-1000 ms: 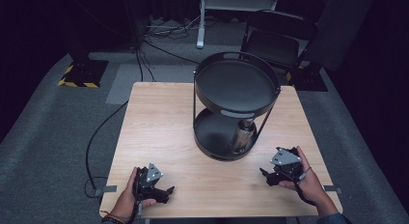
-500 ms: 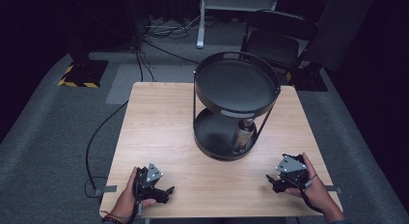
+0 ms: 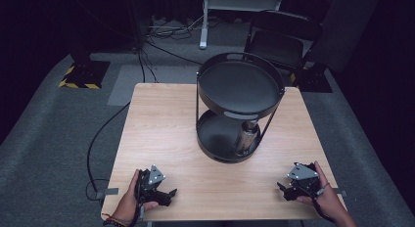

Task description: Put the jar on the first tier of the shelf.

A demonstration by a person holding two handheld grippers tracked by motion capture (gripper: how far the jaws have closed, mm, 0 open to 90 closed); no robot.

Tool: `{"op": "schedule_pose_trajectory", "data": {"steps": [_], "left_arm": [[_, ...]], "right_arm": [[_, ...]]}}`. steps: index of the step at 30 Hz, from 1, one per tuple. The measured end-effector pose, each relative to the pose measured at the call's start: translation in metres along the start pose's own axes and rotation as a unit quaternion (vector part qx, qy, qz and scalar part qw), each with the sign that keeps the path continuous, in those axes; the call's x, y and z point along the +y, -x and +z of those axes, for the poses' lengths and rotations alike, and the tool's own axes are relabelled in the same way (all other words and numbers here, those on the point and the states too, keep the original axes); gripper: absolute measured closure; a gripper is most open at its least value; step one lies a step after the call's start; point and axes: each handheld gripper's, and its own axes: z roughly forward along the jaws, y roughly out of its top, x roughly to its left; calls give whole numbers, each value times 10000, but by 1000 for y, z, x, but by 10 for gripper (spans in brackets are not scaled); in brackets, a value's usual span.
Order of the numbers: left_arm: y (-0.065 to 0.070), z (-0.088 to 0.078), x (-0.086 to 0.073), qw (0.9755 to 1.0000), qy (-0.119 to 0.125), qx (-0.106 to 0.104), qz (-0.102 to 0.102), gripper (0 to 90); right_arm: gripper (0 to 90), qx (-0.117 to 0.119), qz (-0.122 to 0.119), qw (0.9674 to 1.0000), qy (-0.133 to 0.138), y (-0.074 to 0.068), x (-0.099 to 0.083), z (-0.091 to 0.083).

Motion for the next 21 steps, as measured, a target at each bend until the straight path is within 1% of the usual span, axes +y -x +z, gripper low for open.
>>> {"op": "schedule_pose_trajectory", "data": {"steps": [7, 9, 11, 16, 18, 21], "left_arm": [[0, 0, 0, 10000, -2, -1, -1, 4], [0, 0, 0, 10000, 1, 0, 0, 4], [0, 0, 0, 10000, 1, -1, 1, 4], [0, 0, 0, 10000, 1, -2, 1, 4], [0, 0, 0, 10000, 2, -1, 0, 4], [0, 0, 0, 10000, -1, -2, 3, 4]], "right_arm": [[32, 67, 258, 9996, 6, 4, -14, -2], [32, 113, 372, 9992, 1, 5, -19, -2], [32, 111, 450, 9989, 3, 7, -23, -3], [28, 252, 727, 9970, 21, 9, -34, -3], [27, 315, 885, 9956, 69, 10, -38, -3], [19, 350, 1026, 9940, 113, 12, -43, -3]]}}
